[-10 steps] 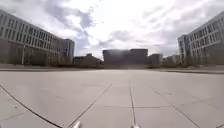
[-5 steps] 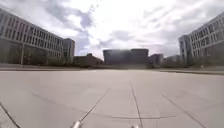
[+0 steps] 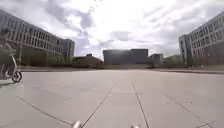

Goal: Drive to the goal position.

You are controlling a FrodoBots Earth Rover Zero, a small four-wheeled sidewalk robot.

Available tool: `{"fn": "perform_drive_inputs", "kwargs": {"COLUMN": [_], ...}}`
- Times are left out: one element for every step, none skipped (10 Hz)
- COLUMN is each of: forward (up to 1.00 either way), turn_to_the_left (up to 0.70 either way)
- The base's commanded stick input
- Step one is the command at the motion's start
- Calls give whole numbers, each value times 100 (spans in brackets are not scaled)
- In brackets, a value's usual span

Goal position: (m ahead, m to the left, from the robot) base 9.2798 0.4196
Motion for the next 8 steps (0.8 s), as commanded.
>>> {"fn": "perform_drive_inputs", "kwargs": {"forward": [70,70,70,70,70,70,70,70], "turn_to_the_left": [0,0,0,0,0,0,0,0]}}
